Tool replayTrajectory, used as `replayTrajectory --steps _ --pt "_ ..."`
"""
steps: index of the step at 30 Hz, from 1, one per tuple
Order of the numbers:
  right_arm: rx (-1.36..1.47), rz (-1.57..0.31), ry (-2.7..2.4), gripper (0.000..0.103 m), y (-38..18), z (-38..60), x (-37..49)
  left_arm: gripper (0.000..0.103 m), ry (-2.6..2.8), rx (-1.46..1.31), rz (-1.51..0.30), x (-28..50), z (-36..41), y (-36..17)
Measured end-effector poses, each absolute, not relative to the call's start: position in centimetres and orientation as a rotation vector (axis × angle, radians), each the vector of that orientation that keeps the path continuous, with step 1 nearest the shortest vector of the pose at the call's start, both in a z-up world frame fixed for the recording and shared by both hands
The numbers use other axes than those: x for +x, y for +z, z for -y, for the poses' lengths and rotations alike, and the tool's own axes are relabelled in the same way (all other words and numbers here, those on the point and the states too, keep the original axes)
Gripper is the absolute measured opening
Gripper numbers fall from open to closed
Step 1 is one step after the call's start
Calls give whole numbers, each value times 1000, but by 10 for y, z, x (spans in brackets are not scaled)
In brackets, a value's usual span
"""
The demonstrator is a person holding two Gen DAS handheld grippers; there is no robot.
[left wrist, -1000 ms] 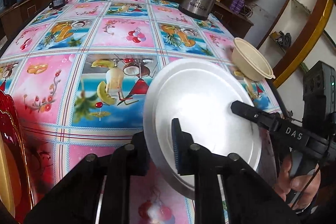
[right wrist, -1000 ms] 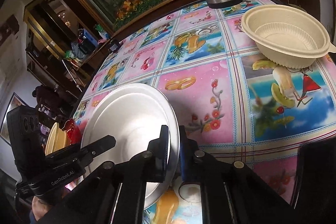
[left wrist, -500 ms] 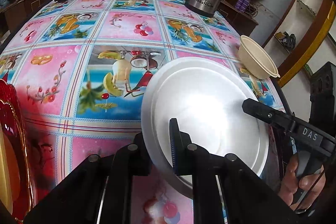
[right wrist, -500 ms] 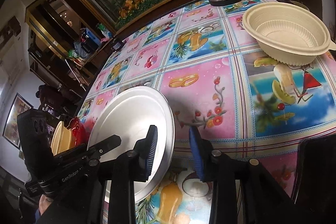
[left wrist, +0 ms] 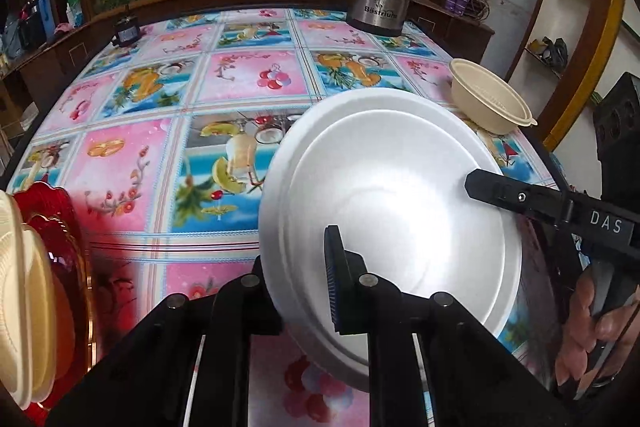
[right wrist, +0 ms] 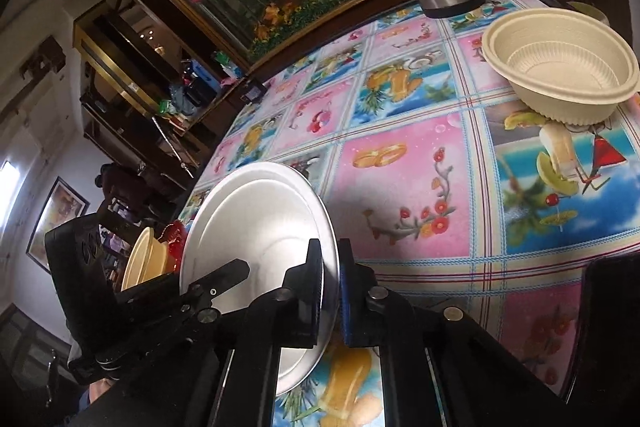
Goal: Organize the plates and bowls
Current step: 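Lift the white plate with the right tool and carry it over the stack, then lower the white plate onto the stack and open the right tool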
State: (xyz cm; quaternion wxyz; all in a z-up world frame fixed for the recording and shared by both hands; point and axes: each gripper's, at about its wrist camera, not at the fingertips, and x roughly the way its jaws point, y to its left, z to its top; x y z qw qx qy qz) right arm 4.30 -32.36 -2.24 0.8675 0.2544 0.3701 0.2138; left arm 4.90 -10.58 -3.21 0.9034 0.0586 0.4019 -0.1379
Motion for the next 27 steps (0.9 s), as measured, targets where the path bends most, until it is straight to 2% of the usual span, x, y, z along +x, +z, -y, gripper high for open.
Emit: replayTrajectory --steps 12,27 --pt "573 -752 620 7 -12 294 40 13 -222 102 -774 21 66 -6" --pt "437 -776 781 7 59 163 40 13 -45 -57 -634 -20 -65 47"
